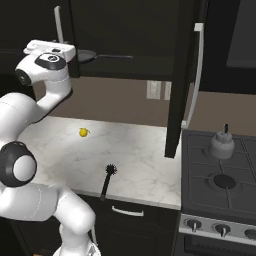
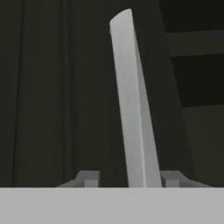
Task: Pick the pan from the cabinet and place it on the stove. Then turn on the stove burner for the pan.
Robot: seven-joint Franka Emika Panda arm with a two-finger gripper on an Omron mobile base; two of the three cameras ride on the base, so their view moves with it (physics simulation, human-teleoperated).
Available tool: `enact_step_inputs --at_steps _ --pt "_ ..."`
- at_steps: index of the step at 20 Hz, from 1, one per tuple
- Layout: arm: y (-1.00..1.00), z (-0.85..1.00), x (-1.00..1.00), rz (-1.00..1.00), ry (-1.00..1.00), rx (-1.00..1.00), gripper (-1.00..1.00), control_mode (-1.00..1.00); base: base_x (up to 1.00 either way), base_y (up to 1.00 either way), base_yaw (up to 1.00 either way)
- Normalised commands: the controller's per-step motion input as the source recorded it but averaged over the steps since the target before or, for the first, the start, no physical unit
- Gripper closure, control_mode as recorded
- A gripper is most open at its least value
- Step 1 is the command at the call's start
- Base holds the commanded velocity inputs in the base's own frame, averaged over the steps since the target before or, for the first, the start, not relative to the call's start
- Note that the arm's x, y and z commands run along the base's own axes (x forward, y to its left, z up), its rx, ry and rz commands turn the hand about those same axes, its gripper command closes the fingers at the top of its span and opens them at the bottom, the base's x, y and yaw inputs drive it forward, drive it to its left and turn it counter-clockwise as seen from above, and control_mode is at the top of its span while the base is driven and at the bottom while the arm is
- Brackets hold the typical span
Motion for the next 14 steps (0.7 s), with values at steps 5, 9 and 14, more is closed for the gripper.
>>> enact_step_inputs --at_steps 5,9,14 --pt "0.01 -0.01 -0.35 0.00 0.00 0.00 1.00 -1.00 0.00 0.00 0.00" --pt "0.22 0.00 -0.42 0.00 0.05 0.00 1.00 -1.00 0.00 0.00 0.00" --pt "0.46 0.00 -0.53 0.00 0.10 0.00 1.00 -1.00 0.00 0.00 0.00"
